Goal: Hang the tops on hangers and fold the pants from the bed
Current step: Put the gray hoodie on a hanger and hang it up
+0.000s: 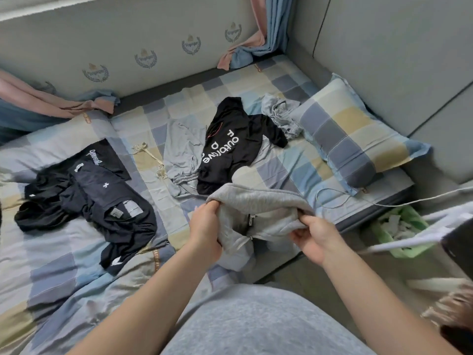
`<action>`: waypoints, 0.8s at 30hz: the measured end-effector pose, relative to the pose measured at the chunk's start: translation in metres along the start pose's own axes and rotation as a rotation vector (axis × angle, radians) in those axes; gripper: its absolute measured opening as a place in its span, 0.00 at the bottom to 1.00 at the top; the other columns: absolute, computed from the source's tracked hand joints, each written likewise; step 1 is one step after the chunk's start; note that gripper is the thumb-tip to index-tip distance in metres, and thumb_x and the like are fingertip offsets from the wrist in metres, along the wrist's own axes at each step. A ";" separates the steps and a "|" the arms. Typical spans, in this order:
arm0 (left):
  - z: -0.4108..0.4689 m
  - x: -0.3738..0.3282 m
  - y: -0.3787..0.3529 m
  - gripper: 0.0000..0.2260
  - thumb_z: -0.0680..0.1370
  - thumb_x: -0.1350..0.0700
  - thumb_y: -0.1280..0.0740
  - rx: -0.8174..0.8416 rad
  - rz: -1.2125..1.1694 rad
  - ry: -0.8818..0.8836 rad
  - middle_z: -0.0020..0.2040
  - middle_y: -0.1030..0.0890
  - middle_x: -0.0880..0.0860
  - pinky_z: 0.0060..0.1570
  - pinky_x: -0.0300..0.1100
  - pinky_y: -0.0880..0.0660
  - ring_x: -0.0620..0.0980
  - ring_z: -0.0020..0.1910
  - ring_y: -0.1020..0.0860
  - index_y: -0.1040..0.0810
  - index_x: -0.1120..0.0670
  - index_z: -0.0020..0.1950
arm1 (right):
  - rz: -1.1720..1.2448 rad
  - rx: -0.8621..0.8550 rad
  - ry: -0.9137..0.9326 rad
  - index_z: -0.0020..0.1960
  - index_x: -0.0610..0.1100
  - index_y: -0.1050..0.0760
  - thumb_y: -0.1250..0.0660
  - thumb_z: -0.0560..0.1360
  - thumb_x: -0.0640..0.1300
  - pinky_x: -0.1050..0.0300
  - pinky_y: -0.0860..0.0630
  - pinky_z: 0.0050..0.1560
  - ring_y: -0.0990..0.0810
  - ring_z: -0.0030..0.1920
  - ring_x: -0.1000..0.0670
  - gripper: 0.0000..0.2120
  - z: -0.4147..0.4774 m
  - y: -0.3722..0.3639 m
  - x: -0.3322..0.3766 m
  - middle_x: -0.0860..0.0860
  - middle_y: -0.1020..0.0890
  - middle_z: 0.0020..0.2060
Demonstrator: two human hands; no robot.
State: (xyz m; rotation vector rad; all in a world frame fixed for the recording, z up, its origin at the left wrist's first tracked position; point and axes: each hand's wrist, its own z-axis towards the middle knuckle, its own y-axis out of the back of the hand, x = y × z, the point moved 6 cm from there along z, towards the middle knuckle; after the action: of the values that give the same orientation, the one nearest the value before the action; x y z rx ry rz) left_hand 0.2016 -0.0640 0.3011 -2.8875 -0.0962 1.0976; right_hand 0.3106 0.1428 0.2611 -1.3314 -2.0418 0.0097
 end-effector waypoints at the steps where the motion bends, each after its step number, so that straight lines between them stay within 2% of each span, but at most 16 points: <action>1: -0.002 0.002 0.006 0.10 0.80 0.56 0.36 0.042 0.052 -0.011 0.58 0.17 0.59 0.59 0.58 0.22 0.58 0.57 0.19 0.20 0.56 0.59 | -0.040 -0.036 0.081 0.50 0.39 0.21 0.42 0.81 0.32 0.56 0.19 0.32 0.15 0.34 0.49 0.12 -0.011 0.004 -0.006 0.44 0.14 0.37; 4: -0.012 0.003 0.022 0.05 0.79 0.60 0.34 0.233 0.207 -0.089 0.47 0.15 0.56 0.40 0.46 0.19 0.55 0.47 0.17 0.19 0.56 0.50 | -0.165 -0.186 0.305 0.51 0.41 0.19 0.35 0.81 0.39 0.57 0.20 0.31 0.14 0.37 0.50 0.06 -0.051 0.020 -0.026 0.47 0.13 0.39; 6: -0.020 0.000 0.033 0.03 0.76 0.61 0.30 0.366 0.307 -0.160 0.41 0.17 0.56 0.33 0.42 0.22 0.53 0.40 0.17 0.21 0.57 0.49 | -0.218 -0.273 0.429 0.45 0.44 0.19 0.33 0.79 0.43 0.60 0.24 0.28 0.17 0.31 0.51 0.06 -0.084 0.031 -0.043 0.49 0.15 0.33; 7: -0.026 0.000 0.037 0.07 0.73 0.61 0.28 0.432 0.352 -0.189 0.40 0.17 0.56 0.32 0.41 0.23 0.53 0.38 0.17 0.21 0.58 0.49 | -0.236 -0.309 0.485 0.40 0.45 0.20 0.32 0.78 0.45 0.60 0.25 0.27 0.21 0.27 0.51 0.09 -0.101 0.036 -0.051 0.50 0.18 0.29; 10: -0.048 0.007 0.037 0.16 0.67 0.55 0.26 0.637 0.459 -0.248 0.40 0.16 0.56 0.34 0.42 0.22 0.53 0.39 0.16 0.22 0.59 0.52 | -0.255 -0.405 0.582 0.36 0.46 0.21 0.32 0.72 0.51 0.57 0.27 0.27 0.25 0.27 0.51 0.11 -0.153 0.052 -0.076 0.48 0.23 0.28; 13: -0.073 0.024 0.028 0.12 0.68 0.47 0.27 0.773 0.584 -0.335 0.39 0.18 0.50 0.40 0.44 0.24 0.48 0.40 0.19 0.19 0.51 0.47 | -0.218 -0.528 0.628 0.39 0.43 0.21 0.32 0.69 0.55 0.55 0.26 0.27 0.24 0.28 0.49 0.14 -0.201 0.077 -0.094 0.46 0.22 0.30; 15: -0.087 0.039 0.019 0.10 0.72 0.44 0.31 0.824 0.684 -0.398 0.40 0.18 0.52 0.44 0.49 0.24 0.51 0.41 0.20 0.18 0.49 0.45 | -0.193 -0.616 0.659 0.38 0.43 0.20 0.32 0.69 0.53 0.56 0.28 0.24 0.25 0.26 0.49 0.13 -0.230 0.097 -0.105 0.46 0.23 0.28; 17: -0.104 0.057 0.007 0.14 0.73 0.42 0.34 0.896 0.762 -0.409 0.45 0.16 0.56 0.51 0.55 0.22 0.55 0.47 0.18 0.17 0.51 0.47 | -0.184 -0.701 0.684 0.35 0.47 0.19 0.34 0.71 0.50 0.58 0.29 0.22 0.26 0.24 0.52 0.10 -0.259 0.119 -0.115 0.48 0.23 0.25; 20: -0.129 0.089 -0.012 0.20 0.74 0.44 0.33 1.011 0.797 -0.349 0.39 0.21 0.58 0.47 0.53 0.25 0.52 0.42 0.22 0.21 0.63 0.46 | -0.146 -0.822 0.706 0.32 0.49 0.19 0.35 0.73 0.47 0.60 0.31 0.22 0.30 0.22 0.54 0.12 -0.304 0.156 -0.134 0.51 0.27 0.22; 22: -0.147 0.115 -0.025 0.17 0.77 0.50 0.31 1.072 0.802 -0.269 0.37 0.25 0.57 0.43 0.49 0.30 0.52 0.40 0.26 0.24 0.63 0.39 | -0.103 -0.887 0.708 0.30 0.49 0.21 0.35 0.73 0.46 0.60 0.31 0.23 0.32 0.22 0.54 0.13 -0.337 0.183 -0.149 0.52 0.30 0.21; 24: -0.171 0.148 -0.038 0.17 0.78 0.51 0.31 1.139 0.840 -0.181 0.37 0.23 0.58 0.44 0.50 0.28 0.54 0.39 0.24 0.23 0.65 0.40 | -0.074 -0.972 0.699 0.29 0.48 0.22 0.35 0.71 0.47 0.59 0.31 0.24 0.31 0.23 0.53 0.13 -0.374 0.212 -0.165 0.51 0.29 0.23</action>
State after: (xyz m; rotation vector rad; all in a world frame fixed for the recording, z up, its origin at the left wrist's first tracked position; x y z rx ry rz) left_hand 0.4243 -0.0195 0.3329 -1.7347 1.3344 0.9551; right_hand 0.7241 -0.0204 0.3812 -1.4664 -1.4667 -1.4197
